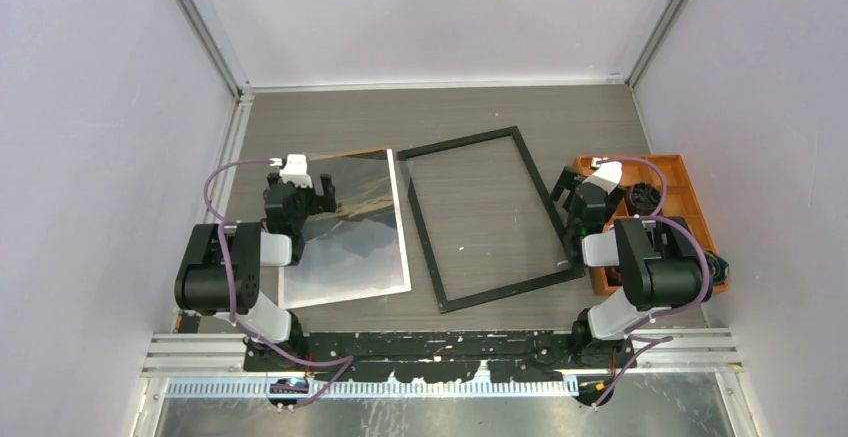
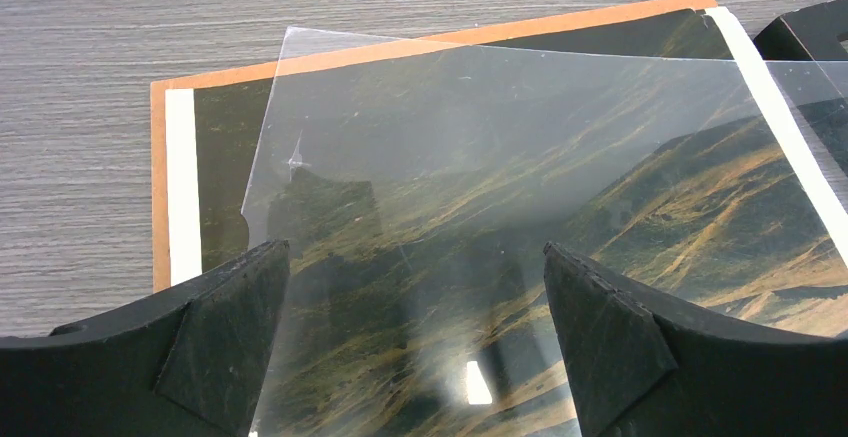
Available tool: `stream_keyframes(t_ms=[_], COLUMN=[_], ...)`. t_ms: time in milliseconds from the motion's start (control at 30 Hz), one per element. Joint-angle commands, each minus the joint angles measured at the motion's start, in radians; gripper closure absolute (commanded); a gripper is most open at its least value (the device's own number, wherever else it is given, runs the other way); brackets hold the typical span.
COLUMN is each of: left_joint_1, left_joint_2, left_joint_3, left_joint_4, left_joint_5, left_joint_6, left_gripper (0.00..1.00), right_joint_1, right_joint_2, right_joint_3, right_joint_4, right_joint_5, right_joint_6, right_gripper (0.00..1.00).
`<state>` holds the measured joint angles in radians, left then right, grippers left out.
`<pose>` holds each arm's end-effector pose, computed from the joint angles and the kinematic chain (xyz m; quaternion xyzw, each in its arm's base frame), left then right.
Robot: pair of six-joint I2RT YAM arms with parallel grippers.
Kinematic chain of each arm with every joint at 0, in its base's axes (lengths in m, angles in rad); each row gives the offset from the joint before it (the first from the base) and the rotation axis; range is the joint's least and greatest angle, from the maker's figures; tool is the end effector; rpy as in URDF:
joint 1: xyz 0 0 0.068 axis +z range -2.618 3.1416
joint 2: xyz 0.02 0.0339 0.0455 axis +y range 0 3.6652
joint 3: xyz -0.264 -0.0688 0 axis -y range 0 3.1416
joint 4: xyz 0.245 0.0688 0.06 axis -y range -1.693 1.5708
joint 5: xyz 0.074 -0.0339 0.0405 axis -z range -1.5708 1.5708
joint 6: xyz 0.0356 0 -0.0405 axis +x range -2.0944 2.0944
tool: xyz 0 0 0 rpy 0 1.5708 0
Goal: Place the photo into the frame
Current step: Turn over the photo frame at the center of the board.
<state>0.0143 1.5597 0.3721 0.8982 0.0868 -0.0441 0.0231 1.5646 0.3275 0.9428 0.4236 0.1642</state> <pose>0.2693 0.0008 0.1414 0.0025 0.8013 -0.0437 0.5966 0.2574 -0.0087 0.1348 0.1803 0.7744 -0.1136 0.5957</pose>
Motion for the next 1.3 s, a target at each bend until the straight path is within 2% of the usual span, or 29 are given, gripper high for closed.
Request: stream_keyframes(t_ms=[0, 300, 333, 400, 467, 500, 567, 700, 767, 833, 967, 1033, 1100, 1267], left_joint_1=[0.000, 0.001, 0.007, 0.044, 0.084, 0.108, 0.138, 0.212, 0.241, 0.242, 0.242, 0.243, 0.243, 0.242], left_joint_2=[-0.011, -0.012, -0.018, -0.068, -0.141, -0.176, -0.232, -0.290, -0.280, -0.262, -0.250, -0.247, -0.244, -0.232], left_joint_3=[0.005, 0.003, 0.001, 0.018, 0.080, 0.119, 0.206, 0.404, 0.535, 0.641, 0.742, 0.757, 0.767, 0.786], left_joint_4=[0.023, 0.024, 0.033, -0.026, -0.191, -0.323, -0.498, -0.860, -1.059, -1.236, -1.427, -1.477, -1.530, -1.640], left_joint_5=[-0.015, -0.013, -0.002, 0.038, 0.045, 0.057, 0.069, 0.188, 0.250, 0.263, 0.239, 0.234, 0.255, 0.316], left_joint_6=[0.010, 0.009, 0.006, -0.025, -0.067, -0.082, -0.062, -0.058, -0.034, 0.022, 0.116, 0.140, 0.159, 0.194], left_gripper=[0.00, 0.00, 0.00, 0.00, 0.00, 0.00, 0.00, 0.00, 0.00, 0.00, 0.00, 0.00, 0.00, 0.00], right_joint_1=[0.000, 0.001, 0.005, 0.016, 0.018, 0.018, 0.018, 0.007, -0.044, -0.068, -0.062, 0.005, 0.120, 0.428], right_joint_2=[-0.008, -0.015, -0.036, -0.119, -0.196, -0.228, -0.291, -0.346, -0.342, -0.311, -0.234, -0.195, -0.156, -0.054], right_joint_3=[0.016, 0.014, 0.026, 0.099, 0.205, 0.259, 0.339, 0.439, 0.501, 0.591, 0.719, 0.781, 0.832, 0.888], right_joint_4=[0.041, 0.043, 0.000, -0.200, -0.425, -0.526, -0.676, -0.795, -0.898, -1.029, -1.148, -1.236, -1.309, -1.363], right_joint_5=[0.004, 0.006, 0.006, 0.030, 0.073, 0.091, 0.067, -0.016, -0.125, -0.168, -0.381, -0.382, -0.303, -0.162], right_joint_6=[0.011, 0.009, 0.005, 0.002, 0.035, 0.079, 0.141, 0.325, 0.459, 0.564, 0.572, 0.548, 0.499, 0.446], right_gripper=[0.00, 0.00, 0.00, 0.00, 0.00, 0.00, 0.00, 0.00, 0.00, 0.00, 0.00, 0.00, 0.00, 0.00])
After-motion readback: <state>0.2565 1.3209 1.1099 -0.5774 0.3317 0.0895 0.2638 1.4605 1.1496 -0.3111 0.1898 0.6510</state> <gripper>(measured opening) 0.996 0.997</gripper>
